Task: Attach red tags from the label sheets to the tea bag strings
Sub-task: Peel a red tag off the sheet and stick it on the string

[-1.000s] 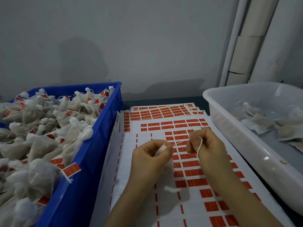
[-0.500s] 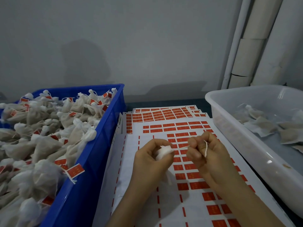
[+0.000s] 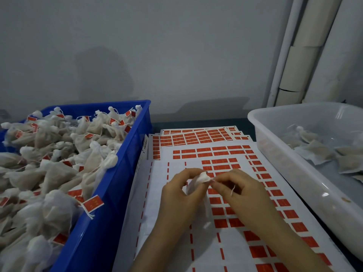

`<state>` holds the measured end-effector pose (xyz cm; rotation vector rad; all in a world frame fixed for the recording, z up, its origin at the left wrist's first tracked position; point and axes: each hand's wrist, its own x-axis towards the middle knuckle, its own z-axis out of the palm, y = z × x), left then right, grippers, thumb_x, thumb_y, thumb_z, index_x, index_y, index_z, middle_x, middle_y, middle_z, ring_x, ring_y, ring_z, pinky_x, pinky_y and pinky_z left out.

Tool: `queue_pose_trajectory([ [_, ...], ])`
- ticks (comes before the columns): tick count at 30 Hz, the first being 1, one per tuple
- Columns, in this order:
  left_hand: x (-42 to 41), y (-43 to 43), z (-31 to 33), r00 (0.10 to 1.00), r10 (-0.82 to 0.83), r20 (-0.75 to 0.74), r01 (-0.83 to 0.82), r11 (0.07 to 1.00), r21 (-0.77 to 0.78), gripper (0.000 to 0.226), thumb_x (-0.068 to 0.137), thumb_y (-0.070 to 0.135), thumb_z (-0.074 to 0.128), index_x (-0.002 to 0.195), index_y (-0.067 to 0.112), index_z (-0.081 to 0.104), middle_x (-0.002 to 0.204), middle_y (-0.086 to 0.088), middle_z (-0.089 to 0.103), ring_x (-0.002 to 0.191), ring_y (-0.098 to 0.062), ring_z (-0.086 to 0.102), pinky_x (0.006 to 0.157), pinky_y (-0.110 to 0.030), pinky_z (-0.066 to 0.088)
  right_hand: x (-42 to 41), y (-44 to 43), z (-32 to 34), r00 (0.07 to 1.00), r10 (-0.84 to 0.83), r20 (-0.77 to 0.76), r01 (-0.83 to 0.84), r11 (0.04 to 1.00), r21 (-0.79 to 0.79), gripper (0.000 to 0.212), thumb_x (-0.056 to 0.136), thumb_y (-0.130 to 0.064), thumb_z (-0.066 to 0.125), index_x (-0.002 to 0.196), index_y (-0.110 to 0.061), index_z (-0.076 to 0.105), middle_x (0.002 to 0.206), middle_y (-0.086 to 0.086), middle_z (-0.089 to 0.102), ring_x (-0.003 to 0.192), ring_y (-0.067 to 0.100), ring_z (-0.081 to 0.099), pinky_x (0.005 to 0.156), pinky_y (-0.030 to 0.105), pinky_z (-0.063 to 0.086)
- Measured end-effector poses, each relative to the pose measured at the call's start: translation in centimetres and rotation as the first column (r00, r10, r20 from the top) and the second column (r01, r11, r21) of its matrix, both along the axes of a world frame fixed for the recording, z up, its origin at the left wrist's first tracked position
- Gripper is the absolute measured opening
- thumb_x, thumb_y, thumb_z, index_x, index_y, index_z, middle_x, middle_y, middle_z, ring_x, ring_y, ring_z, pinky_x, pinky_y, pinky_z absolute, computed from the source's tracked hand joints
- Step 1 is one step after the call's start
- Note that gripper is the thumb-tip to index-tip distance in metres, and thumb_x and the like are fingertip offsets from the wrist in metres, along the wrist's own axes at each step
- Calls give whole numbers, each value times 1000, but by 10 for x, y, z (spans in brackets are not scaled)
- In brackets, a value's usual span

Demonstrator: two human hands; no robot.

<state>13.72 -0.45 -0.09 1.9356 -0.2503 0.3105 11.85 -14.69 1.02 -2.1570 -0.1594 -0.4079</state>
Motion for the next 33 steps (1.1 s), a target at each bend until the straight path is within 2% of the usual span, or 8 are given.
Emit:
queue_pose_trajectory([
  [9,0,2,-7,932,89,351,-192,943,270,22,75,7,75,69,22,61,79,7,61,71,-12,53,70,-7,44,-4,6,-1,993,13,120,-19,999,47,5,73,-44,53,71,-39,52,79,-25,56,89,-13,50,69,-4,37],
  [14,3,7,-12,807,-21,590,-325,818,474,10,73,22,65,75,20,75,70,4,70,59,-14,61,62,-25,50,-5,6,-4,990,42,137,-48,998,40,3,73,-42,51,75,-44,51,74,-28,56,88,-13,53,69,-4,38],
  [16,-2,6,-8,874,-14,485,-272,814,514,12,79,23,65,84,27,75,70,8,71,57,-11,61,64,-26,53,-4,7,-5,988,43,146,-49,998,37,4,74,-42,51,76,-45,50,73,-27,56,88,-12,53,70,-3,38],
  [18,-10,1,2,989,68,135,-123,880,459,13,87,29,63,86,41,69,70,20,66,59,-4,59,64,-12,49,-4,7,-5,989,41,141,-49,997,53,4,73,-42,52,76,-45,50,73,-27,56,87,-11,54,70,-2,39],
  [22,-5,4,10,821,-112,-559,-39,967,-251,48,89,49,50,48,26,62,47,8,53,45,-9,49,43,-11,37,-5,8,-4,982,81,170,-86,996,20,9,76,-38,56,77,-44,50,73,-26,56,87,-7,55,72,1,41],
  [25,1,16,11,642,-443,-626,-103,759,-643,56,88,54,45,50,17,60,51,-1,44,39,-8,36,38,-17,30,-5,8,-7,970,152,188,-141,987,-71,14,80,-19,68,78,-30,59,72,-23,56,84,1,56,72,6,44],
  [28,4,20,9,594,-553,-584,-198,603,-773,42,82,42,56,57,12,70,50,1,44,36,-6,33,33,-14,27,-6,9,-8,958,209,197,-180,972,-152,4,79,-12,70,80,-14,66,71,-22,53,85,7,55,72,8,45],
  [33,5,18,8,641,-383,-665,-195,758,-623,33,85,41,60,75,10,60,49,0,42,40,-7,35,37,-17,30,-7,6,-4,947,277,165,-241,948,-206,5,79,-16,69,79,-13,65,74,-20,50,83,8,53,69,10,45],
])
